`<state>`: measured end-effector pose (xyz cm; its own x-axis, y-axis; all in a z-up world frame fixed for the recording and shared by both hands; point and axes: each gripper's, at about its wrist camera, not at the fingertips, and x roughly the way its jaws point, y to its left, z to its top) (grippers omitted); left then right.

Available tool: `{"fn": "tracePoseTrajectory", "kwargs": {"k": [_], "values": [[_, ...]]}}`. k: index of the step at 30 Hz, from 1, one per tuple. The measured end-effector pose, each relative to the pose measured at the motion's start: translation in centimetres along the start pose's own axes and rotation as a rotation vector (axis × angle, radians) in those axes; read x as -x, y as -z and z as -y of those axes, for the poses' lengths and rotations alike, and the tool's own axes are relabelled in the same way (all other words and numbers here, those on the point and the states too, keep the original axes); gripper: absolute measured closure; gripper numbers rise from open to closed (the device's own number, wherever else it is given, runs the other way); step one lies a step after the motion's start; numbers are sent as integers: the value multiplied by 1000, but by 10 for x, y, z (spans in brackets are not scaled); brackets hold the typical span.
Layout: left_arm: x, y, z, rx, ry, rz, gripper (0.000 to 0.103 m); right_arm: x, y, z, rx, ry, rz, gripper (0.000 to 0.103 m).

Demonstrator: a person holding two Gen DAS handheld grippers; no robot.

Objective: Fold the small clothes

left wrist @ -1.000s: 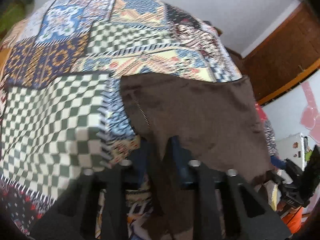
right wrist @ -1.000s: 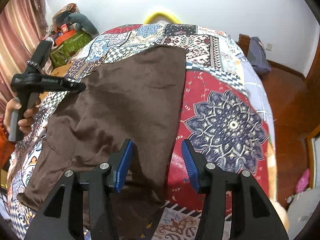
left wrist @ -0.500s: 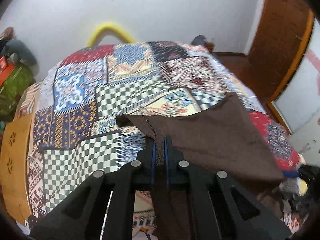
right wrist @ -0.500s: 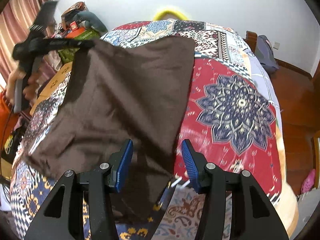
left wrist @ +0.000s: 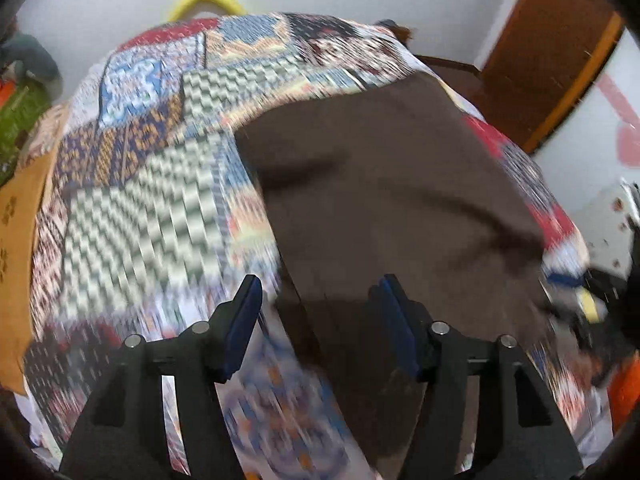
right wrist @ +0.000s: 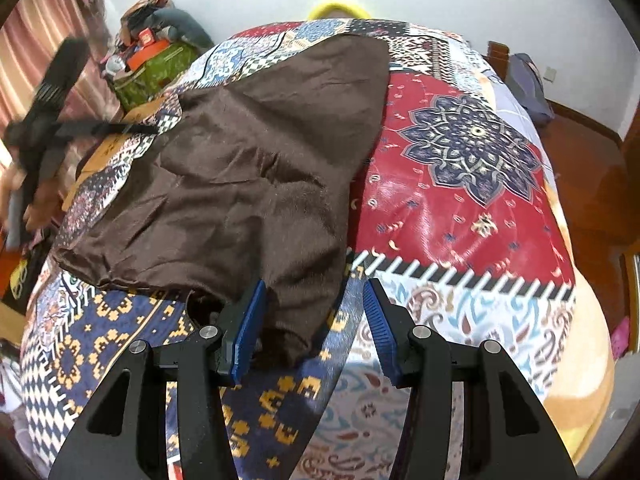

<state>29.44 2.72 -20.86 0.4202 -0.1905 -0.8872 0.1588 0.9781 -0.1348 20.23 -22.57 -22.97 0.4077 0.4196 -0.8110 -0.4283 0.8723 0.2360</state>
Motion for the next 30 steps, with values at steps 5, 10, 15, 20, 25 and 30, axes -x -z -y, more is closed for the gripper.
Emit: {"fn": "tracePoseTrajectory", "kwargs": {"k": [5, 10, 15, 20, 25, 30], "values": [[7, 45, 16, 17, 64, -62, 43, 10, 6, 2, -53, 8, 20, 56], [9, 70, 32, -4, 47, -7, 67, 19, 16, -4, -78, 1, 32, 56], [19, 77, 39, -23, 51, 30, 98, 27, 19, -12, -65, 18, 41, 56], [43, 74, 25, -19, 5, 90, 98, 33, 16, -15, -54, 36, 47, 55], [34, 69, 1, 18, -82, 26, 95, 27, 15, -25, -27, 28, 34, 55], [39, 79, -10, 56, -87, 6, 64, 23, 16, -40, 16, 9, 26, 54]]}}
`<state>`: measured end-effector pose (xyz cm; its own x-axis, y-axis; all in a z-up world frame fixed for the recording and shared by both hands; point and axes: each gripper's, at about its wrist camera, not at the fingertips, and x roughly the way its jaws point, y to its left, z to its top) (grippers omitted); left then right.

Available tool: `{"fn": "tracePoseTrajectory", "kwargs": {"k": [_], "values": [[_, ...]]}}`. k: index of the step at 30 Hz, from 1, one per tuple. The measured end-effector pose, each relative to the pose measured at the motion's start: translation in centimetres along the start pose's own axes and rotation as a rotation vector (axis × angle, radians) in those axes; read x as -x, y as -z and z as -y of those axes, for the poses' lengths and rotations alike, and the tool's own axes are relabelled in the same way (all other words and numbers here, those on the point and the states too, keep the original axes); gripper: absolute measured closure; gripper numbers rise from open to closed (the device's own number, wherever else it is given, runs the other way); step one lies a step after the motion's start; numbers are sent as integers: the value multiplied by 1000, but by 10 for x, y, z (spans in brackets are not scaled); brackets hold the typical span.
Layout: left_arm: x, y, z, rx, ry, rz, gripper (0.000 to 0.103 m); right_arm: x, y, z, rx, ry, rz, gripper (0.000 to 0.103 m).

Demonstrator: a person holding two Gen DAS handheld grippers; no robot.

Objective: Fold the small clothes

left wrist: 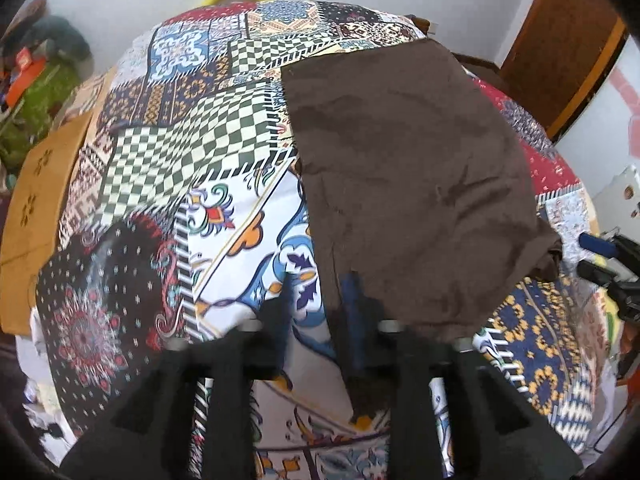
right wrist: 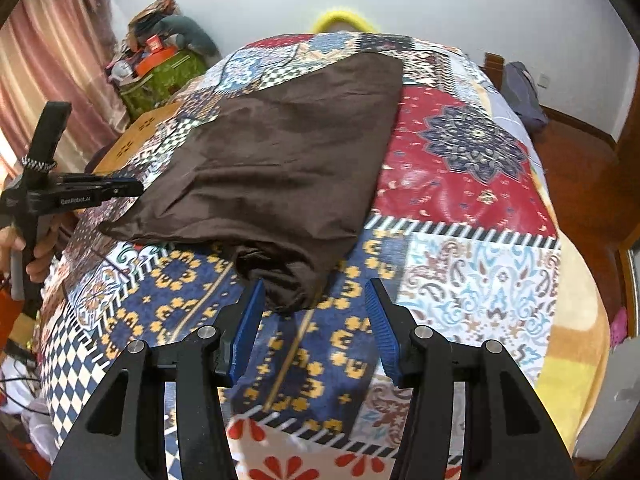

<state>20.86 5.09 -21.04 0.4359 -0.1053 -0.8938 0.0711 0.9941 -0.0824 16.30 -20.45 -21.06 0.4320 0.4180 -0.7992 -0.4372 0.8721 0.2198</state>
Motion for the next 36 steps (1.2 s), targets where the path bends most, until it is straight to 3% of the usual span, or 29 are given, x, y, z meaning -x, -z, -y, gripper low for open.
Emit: {"fn": "tracePoseTrajectory", "kwargs": {"k": [1, 4, 7, 13, 16, 24, 29, 30, 32, 36], "values": [[6, 2, -1, 3, 4, 16, 54, -1, -1, -4, 11, 2, -3, 52], [19, 8, 2, -29, -16, 49, 48, -4, -4, -14, 48, 4, 2, 36], [27, 12, 5, -40, -14, 58, 34, -10, -8, -24, 97, 12, 4, 26], [28, 22, 24, -101, -28, 54, 31, -41, -12, -38, 205, 47, -28, 26], [26, 26, 38, -161, 8, 60, 31, -55, -14, -41, 232, 56, -48, 34], [5, 27, 82, -321, 41, 49, 30, -57, -24, -36, 221, 37, -54, 87], [-22, 12, 97, -396, -34, 43, 28, -51, -31, -35, 218, 6, -40, 91], [-28, 10, 97, -413, -54, 42, 25, -49, -31, -35, 210, -5, -36, 91], [-35, 5, 98, -441, -87, 71, 7, -45, -34, -32, 194, -26, -30, 91], [-47, -10, 95, -504, -155, 122, 5, -42, -34, -30, 189, -44, -27, 92]]}}
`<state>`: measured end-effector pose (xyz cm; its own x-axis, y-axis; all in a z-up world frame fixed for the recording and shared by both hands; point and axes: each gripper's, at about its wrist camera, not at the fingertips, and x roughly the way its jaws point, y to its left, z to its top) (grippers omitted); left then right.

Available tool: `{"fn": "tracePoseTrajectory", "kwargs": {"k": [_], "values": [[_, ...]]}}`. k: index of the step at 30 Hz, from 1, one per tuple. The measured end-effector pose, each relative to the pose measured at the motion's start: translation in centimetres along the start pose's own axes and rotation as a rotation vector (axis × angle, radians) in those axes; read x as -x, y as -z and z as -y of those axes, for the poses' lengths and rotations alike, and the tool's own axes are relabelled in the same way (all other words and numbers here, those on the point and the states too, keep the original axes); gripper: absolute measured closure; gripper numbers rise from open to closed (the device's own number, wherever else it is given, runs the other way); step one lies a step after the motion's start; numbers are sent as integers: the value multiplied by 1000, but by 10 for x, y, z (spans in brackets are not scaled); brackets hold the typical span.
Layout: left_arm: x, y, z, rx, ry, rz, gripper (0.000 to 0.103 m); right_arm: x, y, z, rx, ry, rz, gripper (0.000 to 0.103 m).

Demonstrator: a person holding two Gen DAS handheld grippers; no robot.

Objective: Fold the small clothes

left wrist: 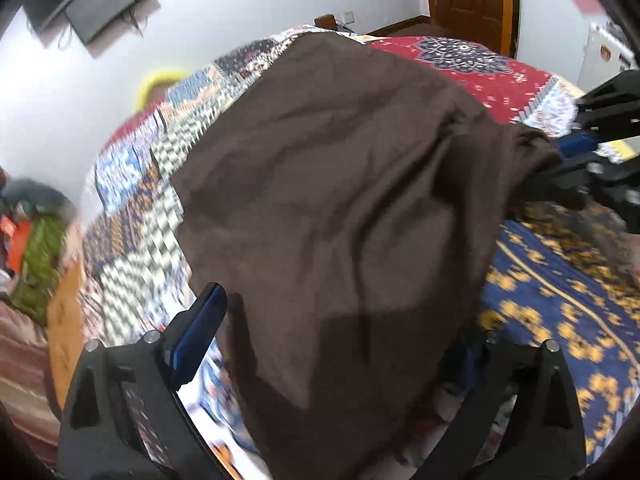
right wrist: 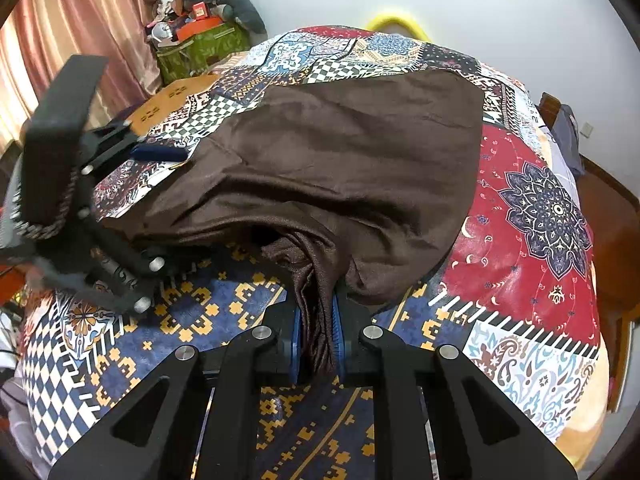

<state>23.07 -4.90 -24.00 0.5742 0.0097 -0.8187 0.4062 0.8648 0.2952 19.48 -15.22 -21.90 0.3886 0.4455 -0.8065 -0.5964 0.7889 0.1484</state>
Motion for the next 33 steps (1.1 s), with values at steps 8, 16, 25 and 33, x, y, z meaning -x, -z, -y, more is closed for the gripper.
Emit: {"fn": "tracePoseTrajectory", "kwargs": {"k": [8, 16, 25, 33], "values": [[-20, -20, -18, -6, -19, -50, 93, -3, -1, 5, -23, -39, -3, 92], [11, 0, -12, 15, 64, -51, 97, 17, 5, -4, -13, -75, 7, 92], [79, 44, 6, 21, 274, -69, 97, 67, 28, -38, 110, -112, -27, 92], [107, 37, -7, 29, 348, -48, 97, 88, 3, -39, 122, -126, -4, 93]]}}
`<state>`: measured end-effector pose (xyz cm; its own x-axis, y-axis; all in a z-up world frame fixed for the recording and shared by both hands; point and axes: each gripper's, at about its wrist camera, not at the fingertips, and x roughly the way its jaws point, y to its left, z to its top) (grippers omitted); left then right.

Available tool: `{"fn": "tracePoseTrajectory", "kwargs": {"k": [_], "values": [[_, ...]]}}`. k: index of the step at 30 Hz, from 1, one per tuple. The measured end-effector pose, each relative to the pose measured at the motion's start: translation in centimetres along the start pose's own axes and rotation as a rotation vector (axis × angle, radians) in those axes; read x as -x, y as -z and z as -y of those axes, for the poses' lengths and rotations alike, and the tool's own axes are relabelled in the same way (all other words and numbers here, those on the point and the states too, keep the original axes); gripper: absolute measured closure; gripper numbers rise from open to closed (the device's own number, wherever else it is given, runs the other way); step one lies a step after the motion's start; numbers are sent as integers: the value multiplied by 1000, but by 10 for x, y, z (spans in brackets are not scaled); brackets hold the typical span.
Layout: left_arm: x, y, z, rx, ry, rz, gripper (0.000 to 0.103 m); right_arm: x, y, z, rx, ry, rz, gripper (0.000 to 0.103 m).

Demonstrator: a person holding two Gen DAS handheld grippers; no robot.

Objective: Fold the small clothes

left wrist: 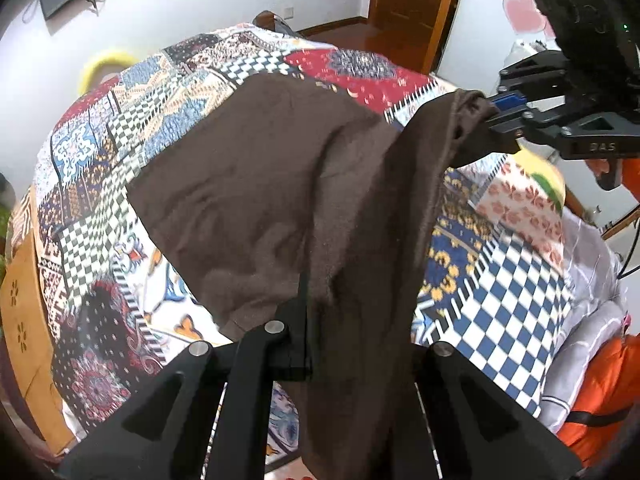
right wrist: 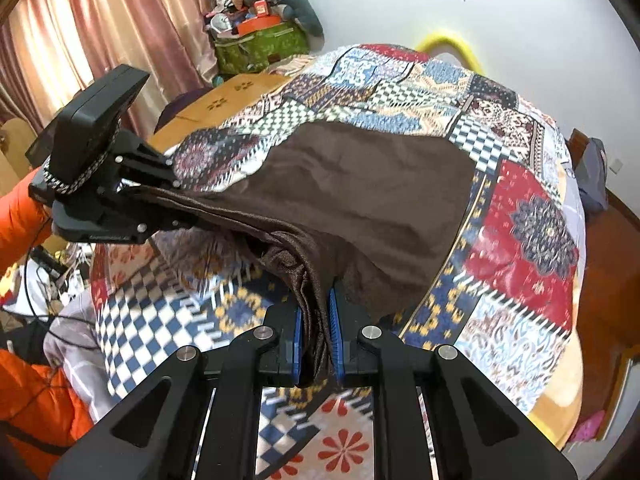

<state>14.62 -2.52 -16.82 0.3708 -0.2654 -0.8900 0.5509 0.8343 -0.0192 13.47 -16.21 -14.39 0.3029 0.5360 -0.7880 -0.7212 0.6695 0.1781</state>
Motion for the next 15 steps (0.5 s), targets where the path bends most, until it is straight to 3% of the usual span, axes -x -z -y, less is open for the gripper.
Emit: {"fn": "tracePoseTrajectory", "kwargs": {"k": [8, 15], "values": [[-8, -42, -47, 37, 46, -37, 97, -11, -50, 20, 30, 52, -16, 93], [-34, -82, -106, 87, 64, -60, 97, -42, -97, 64, -4, 46, -79, 93]]}}
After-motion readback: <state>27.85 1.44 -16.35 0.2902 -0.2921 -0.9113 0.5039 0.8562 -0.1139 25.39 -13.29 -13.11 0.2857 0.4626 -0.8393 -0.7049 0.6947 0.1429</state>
